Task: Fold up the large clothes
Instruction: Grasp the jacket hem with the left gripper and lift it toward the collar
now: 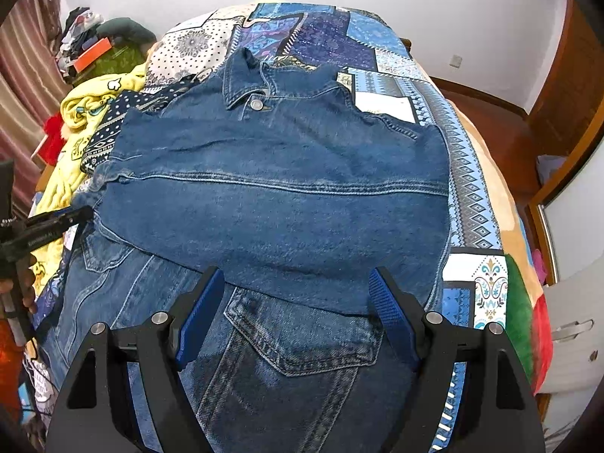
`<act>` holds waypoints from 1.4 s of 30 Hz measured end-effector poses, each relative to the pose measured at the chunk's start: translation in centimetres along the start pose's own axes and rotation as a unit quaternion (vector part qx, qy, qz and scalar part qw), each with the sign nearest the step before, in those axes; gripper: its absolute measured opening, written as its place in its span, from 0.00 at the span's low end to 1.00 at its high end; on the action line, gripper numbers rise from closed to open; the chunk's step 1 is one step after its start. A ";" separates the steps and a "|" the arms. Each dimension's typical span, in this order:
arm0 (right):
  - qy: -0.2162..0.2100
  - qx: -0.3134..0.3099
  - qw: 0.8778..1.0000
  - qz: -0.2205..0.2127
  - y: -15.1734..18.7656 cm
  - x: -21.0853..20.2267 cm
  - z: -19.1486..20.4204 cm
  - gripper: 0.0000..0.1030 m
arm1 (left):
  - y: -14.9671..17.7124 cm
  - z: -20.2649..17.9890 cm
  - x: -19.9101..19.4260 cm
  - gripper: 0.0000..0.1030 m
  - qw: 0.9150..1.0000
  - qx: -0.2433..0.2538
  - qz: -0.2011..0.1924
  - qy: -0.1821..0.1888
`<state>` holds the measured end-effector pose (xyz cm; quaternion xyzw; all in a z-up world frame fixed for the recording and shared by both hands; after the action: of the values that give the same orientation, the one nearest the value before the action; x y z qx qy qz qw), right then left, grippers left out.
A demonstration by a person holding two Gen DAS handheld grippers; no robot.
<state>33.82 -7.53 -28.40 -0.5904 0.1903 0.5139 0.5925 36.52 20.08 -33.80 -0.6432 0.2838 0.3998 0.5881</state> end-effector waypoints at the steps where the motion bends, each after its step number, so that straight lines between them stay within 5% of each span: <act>1: 0.000 0.000 1.000 0.001 0.1 0.1 0.0 0.74 | 0.2 0.4 -0.2 0.53 1.000 -0.001 0.003 -0.001; 5: 0.008 -0.004 1.000 0.008 0.3 0.6 -0.6 0.74 | -0.5 2.0 -1.1 0.53 1.000 -0.004 0.000 -0.020; 10: 0.021 0.009 1.000 0.015 0.1 1.6 -2.5 0.74 | -2.1 2.6 -1.7 0.69 0.999 -0.038 -0.014 -0.015; 18: 0.030 0.050 0.997 0.049 2.4 2.5 -6.4 0.74 | 0.3 2.8 2.1 0.73 0.998 -0.037 0.033 -0.035; 27: 0.055 0.075 0.995 0.041 5.3 -1.0 -8.3 0.74 | 1.8 4.8 -1.7 0.75 0.998 -0.029 0.021 -0.056; 35: 0.038 0.080 0.996 0.020 8.3 -4.7 -7.3 0.74 | 4.3 5.4 -6.6 0.77 0.999 -0.025 -0.001 -0.026; 42: 0.005 0.116 0.993 0.025 12.1 -6.1 -6.7 0.74 | 10.0 3.5 -6.1 0.78 0.997 -0.047 0.056 0.040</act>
<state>23.83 -18.63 -31.02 -0.5154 0.2664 0.4999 0.6430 24.39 21.44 -33.87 -0.6687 0.3239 0.4188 0.5221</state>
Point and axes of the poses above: each gripper's, at about its wrist camera, not at the fingertips, and x roughly the way its jaws point, z to its left, y to its underside, the point moved 10 cm from there along x, roughly the way its jaws point, and after that the axes turned 9 degrees about -y, right-handed, at the moved point
